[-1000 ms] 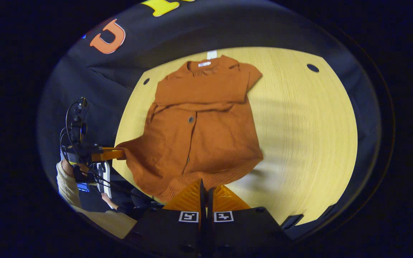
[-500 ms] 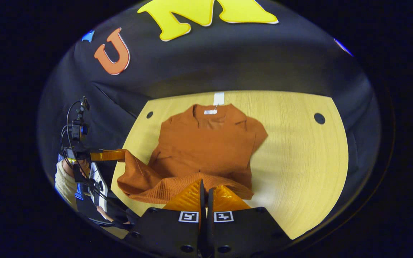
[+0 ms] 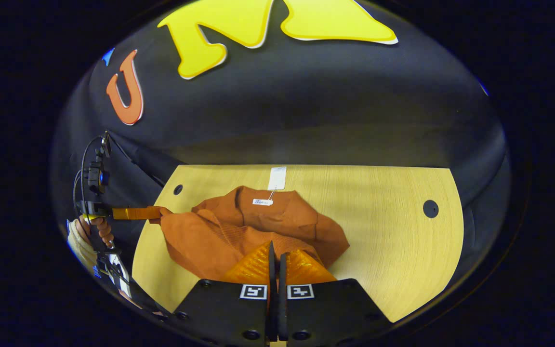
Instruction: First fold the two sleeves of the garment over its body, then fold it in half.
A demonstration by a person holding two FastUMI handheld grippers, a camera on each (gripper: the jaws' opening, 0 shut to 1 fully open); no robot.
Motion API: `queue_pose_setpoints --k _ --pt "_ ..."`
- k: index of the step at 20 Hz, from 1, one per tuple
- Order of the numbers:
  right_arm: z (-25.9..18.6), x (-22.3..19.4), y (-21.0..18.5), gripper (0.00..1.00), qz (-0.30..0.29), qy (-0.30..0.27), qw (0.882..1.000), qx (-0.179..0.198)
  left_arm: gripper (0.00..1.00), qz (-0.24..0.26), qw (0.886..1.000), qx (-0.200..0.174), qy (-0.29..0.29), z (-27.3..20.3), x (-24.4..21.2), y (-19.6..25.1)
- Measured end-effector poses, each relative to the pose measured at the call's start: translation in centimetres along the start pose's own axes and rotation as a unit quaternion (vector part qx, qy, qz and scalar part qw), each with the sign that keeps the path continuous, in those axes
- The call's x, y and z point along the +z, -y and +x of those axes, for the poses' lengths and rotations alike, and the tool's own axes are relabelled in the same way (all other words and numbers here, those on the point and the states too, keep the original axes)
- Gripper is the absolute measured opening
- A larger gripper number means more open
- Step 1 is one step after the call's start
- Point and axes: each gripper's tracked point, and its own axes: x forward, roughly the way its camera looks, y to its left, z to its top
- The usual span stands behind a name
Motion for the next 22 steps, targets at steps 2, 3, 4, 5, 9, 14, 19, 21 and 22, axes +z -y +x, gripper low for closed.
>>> queue_pose_setpoints --k 2,3,4,5,9,14,19,21,22 --pt "2.2 1.2 1.5 0.01 0.005 0.018 1.0 -0.017 0.03 0.002 1.0 0.004 0.016 2.0 1.4 -0.5" --pt "3.4 1.6 2.4 0.0 0.009 0.024 0.999 -0.02 0.03 -0.004 1.0 0.005 0.018 3.2 1.8 -1.0" --pt "4.4 1.9 3.3 0.01 0.019 0.028 0.999 -0.023 0.03 -0.016 1.0 0.009 0.019 4.3 2.0 -1.7" --pt "5.6 1.8 4.3 0.01 0.031 0.028 0.999 -0.029 0.07 -0.034 0.999 0.01 0.018 5.4 2.1 -2.0" --pt "8.9 0.6 7.1 0.01 0.093 0.013 0.995 -0.035 0.03 -0.041 0.999 0.014 0.024 9.0 2.1 -4.1" --pt "9.3 0.2 6.7 0.04 0.169 0.014 0.985 -0.017 0.06 -0.025 0.999 0.006 0.028 10.0 2.2 -4.5" --pt "9.3 0.8 6.2 0.12 0.234 0.028 0.972 0.025 0.33 -0.071 0.994 -0.07 0.051 9.7 3.5 -1.4" --pt "8.8 1.5 6.3 0.15 0.263 0.038 0.963 0.038 0.63 -0.101 0.989 -0.101 0.043 9.9 3.1 -0.6" --pt "8.5 1.8 6.3 0.27 0.277 0.038 0.959 0.044 0.64 -0.122 0.986 -0.109 0.041 10.1 2.9 -0.6"
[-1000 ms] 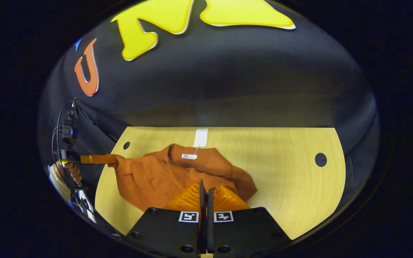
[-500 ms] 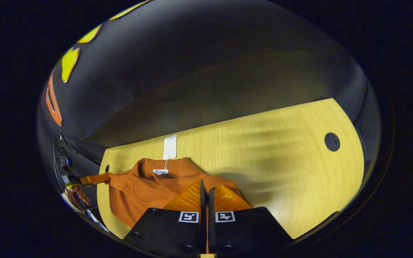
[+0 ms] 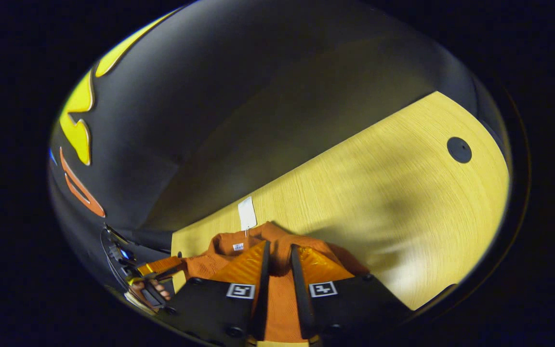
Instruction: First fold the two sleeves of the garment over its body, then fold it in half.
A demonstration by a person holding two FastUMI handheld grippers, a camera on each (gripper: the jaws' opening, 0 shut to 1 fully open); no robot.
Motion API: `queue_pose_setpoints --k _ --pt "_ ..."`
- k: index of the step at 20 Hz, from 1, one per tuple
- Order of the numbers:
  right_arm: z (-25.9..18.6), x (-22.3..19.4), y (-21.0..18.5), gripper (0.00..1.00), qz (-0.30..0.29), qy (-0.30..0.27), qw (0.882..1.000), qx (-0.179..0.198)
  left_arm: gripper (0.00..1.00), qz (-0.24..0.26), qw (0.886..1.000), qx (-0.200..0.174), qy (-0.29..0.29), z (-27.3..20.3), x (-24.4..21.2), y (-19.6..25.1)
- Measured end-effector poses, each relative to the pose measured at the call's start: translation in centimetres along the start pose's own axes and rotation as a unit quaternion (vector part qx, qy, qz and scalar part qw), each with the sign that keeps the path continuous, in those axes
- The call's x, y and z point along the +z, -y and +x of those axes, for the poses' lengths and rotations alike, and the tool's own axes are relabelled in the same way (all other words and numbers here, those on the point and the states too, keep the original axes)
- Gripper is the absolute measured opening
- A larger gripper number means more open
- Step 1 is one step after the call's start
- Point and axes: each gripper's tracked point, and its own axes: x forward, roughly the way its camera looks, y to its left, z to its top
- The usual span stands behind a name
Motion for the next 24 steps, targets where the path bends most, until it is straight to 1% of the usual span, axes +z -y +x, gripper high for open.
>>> queue_pose_setpoints --k 1,2,3,4,5,6,7,10,11,12,13,14,15,16,17,18,19,20,21,22,24 --pt "-0.1 -0.4 -0.3 0.28 0.014 -0.001 1.0 0.008 0.69 -0.03 0.999 -0.011 0.004 0.3 0.0 0.1" --pt "-0.1 -0.1 -0.2 0.29 0.026 0.0 1.0 0.01 0.71 -0.063 0.998 -0.02 0.01 0.4 0.2 0.2" --pt "0.0 -0.2 -0.2 0.29 0.037 -0.001 0.999 0.011 0.72 -0.094 0.995 -0.032 0.018 0.4 0.7 0.1" --pt "0.2 -0.1 -0.3 0.29 0.05 -0.001 0.999 0.015 0.74 -0.116 0.992 -0.035 0.024 0.5 0.8 -0.3" --pt "0.2 0.1 -0.6 0.36 0.065 -0.001 0.998 0.022 0.77 -0.131 0.99 -0.034 0.024 0.6 0.8 -1.0" --pt "0.1 0.3 -0.7 0.51 0.078 0.0 0.997 0.029 0.77 -0.145 0.988 -0.04 0.03 0.6 0.9 -1.2" --pt "0.2 0.4 -0.7 0.58 0.09 0.002 0.995 0.032 0.77 -0.157 0.986 -0.046 0.036 0.4 1.4 -1.1" --pt "0.1 0.6 -0.4 0.63 0.116 0.0 0.992 0.039 0.78 -0.188 0.979 -0.062 0.048 0.2 1.9 -0.6" --pt "0.0 0.6 -0.2 0.7 0.121 0.001 0.992 0.037 0.91 -0.202 0.976 -0.064 0.054 0.4 2.3 -0.5" --pt "-0.1 0.8 -0.2 0.71 0.126 0.002 0.991 0.041 0.79 -0.221 0.971 -0.073 0.064 0.5 2.8 -0.4" --pt "-0.2 0.9 -0.6 0.7 0.133 0.005 0.99 0.05 0.8 -0.245 0.962 -0.088 0.077 0.5 3.4 0.0" --pt "-0.2 1.2 -0.7 0.7 0.141 0.011 0.988 0.056 0.8 -0.277 0.95 -0.11 0.095 0.4 4.3 0.8" --pt "-0.3 1.4 -0.8 0.63 0.147 0.015 0.987 0.06 0.92 -0.307 0.936 -0.129 0.111 0.2 5.3 1.4" --pt "-0.5 1.6 -0.9 0.71 0.15 0.019 0.987 0.061 0.81 -0.325 0.928 -0.133 0.125 0.1 5.9 1.4" --pt "-0.5 1.6 -0.9 0.71 0.145 0.023 0.987 0.061 0.82 -0.324 0.929 -0.124 0.132 0.2 5.9 1.4" --pt "-0.5 1.6 -0.9 0.65 0.132 0.028 0.989 0.056 0.82 -0.31 0.934 -0.114 0.137 -0.2 5.7 1.3" --pt "-0.6 1.3 -1.2 0.75 0.112 0.033 0.992 0.049 0.83 -0.288 0.942 -0.103 0.138 -0.9 5.6 0.7" --pt "-0.7 1.1 -1.4 0.92 0.088 0.037 0.995 0.039 0.83 -0.261 0.95 -0.089 0.145 -1.5 5.7 0.4" --pt "-1.0 1.0 -1.7 0.85 0.066 0.042 0.996 0.036 0.84 -0.234 0.957 -0.08 0.152 -2.2 6.1 0.5" --pt "-1.4 0.9 -2.1 0.93 0.049 0.044 0.997 0.034 0.83 -0.207 0.963 -0.07 0.157 -3.2 6.4 0.6" --pt "-2.5 0.4 -3.3 0.93 0.017 0.04 0.999 0.024 0.87 -0.152 0.971 -0.046 0.177 -5.1 6.9 0.7"
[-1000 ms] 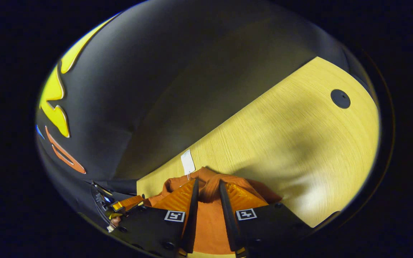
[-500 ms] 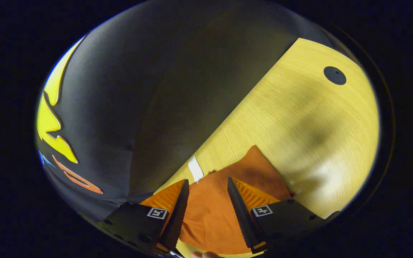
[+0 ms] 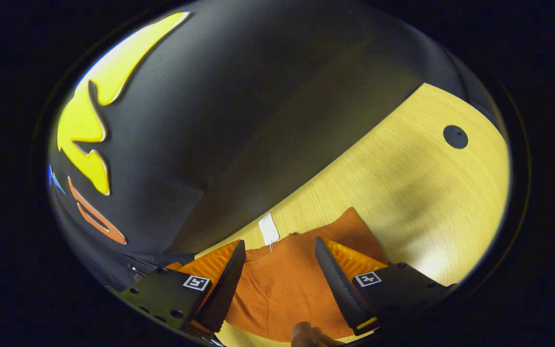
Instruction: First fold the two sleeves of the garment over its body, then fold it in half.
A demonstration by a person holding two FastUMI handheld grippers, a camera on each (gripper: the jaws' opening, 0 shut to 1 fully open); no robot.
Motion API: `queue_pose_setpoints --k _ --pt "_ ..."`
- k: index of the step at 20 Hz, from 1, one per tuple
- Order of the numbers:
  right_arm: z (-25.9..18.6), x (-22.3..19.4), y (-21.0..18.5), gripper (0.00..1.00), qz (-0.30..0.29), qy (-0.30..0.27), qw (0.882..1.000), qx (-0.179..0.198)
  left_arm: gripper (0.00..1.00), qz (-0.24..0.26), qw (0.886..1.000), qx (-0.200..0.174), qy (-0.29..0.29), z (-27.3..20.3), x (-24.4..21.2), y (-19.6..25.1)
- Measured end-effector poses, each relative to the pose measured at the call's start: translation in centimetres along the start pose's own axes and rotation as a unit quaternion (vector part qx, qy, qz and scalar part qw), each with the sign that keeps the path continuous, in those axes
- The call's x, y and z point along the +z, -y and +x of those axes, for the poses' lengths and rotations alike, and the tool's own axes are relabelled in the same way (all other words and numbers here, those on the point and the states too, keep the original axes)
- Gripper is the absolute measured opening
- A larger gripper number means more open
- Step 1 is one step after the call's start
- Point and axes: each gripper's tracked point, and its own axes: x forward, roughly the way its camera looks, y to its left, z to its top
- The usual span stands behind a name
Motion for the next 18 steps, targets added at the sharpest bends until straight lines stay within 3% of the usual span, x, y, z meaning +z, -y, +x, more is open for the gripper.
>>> queue_pose_setpoints --k 1,2,4,6,7,8,10,18 --pt "-0.5 -0.4 -0.2 0.86 -0.023 -0.001 1.0 -0.01 0.89 0.033 0.999 0.01 0.009 -1.3 0.3 0.1" --pt "-1.1 -0.7 -0.4 0.93 -0.049 0.003 0.999 -0.022 0.89 0.063 0.998 0.02 0.016 -2.2 0.4 0.4" --pt "-2.6 -0.8 -0.7 0.96 -0.109 0.02 0.993 -0.044 0.91 0.137 0.989 0.045 0.03 -4.4 0.3 0.5" --pt "-4.8 -1.2 -1.5 0.96 -0.156 0.043 0.985 -0.062 0.94 0.212 0.973 0.073 0.049 -6.8 -0.1 0.7" --pt "-5.9 -1.5 -2.1 0.89 -0.173 0.051 0.981 -0.068 0.97 0.241 0.966 0.078 0.057 -8.1 -0.5 1.3" --pt "-7.2 -1.7 -2.3 0.96 -0.189 0.061 0.977 -0.075 0.97 0.268 0.958 0.083 0.065 -9.3 -0.8 1.9" --pt "-9.9 -2.5 -3.0 0.96 -0.225 0.084 0.967 -0.081 0.99 0.318 0.939 0.094 0.087 -11.9 -1.3 2.8" --pt "-19.1 -6.5 -5.7 0.98 -0.318 0.177 0.927 -0.094 0.99 0.412 0.889 0.109 0.17 -21.4 -5.1 6.7"
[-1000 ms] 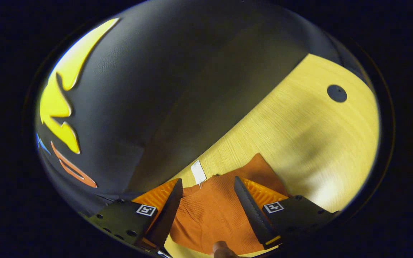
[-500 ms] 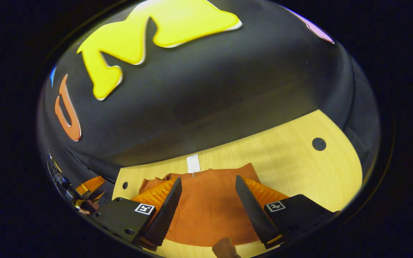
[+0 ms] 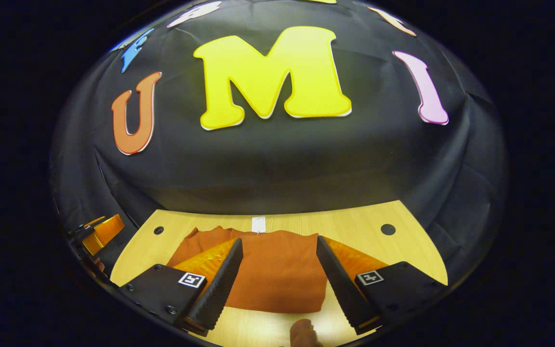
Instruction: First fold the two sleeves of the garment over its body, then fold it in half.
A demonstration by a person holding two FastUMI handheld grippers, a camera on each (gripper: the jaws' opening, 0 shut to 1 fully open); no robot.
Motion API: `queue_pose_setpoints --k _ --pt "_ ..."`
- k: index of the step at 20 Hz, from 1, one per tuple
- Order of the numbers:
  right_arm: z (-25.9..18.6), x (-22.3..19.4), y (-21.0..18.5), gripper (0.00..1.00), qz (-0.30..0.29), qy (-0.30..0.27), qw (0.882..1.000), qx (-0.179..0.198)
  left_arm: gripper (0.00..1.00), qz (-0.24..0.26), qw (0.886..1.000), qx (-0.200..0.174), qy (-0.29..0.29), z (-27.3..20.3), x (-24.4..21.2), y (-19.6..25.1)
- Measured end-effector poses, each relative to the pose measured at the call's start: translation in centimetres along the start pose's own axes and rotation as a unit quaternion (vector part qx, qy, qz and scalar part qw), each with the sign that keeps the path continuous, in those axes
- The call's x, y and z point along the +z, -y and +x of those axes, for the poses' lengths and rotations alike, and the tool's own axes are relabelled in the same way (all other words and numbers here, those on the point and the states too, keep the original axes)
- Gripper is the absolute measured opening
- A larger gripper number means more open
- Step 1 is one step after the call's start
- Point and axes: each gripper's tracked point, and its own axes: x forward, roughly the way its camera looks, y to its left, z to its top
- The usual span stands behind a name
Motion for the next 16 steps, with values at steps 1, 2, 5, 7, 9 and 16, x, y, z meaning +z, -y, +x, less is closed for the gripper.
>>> queue_pose_setpoints --k 1,2,5,7,9,16 --pt "-1.6 0.0 -0.3 0.98 -0.002 0.012 1.0 -0.006 0.99 0.001 1.0 -0.003 0.009 -1.5 -0.1 0.9" --pt "-2.8 -0.4 -0.3 0.98 -0.005 0.021 1.0 -0.013 0.99 -0.002 1.0 -0.011 0.011 -2.8 -0.4 2.0" --pt "-6.2 -1.3 -0.8 0.98 -0.029 0.044 0.998 -0.016 0.98 0.01 0.999 -0.035 0.012 -6.2 -1.3 4.6" --pt "-7.8 -2.2 -1.2 0.98 -0.054 0.049 0.997 -0.009 0.98 0.027 0.999 -0.041 0.015 -7.9 -1.6 5.8" --pt "-9.2 -1.8 -0.4 0.93 -0.064 0.073 0.995 -0.029 0.98 0.027 0.999 -0.042 0.018 -9.4 -1.8 7.2" --pt "-12.0 0.3 -1.4 0.95 -0.087 0.14 0.986 -0.037 0.98 0.053 0.995 -0.073 0.038 -11.3 -1.4 11.1"
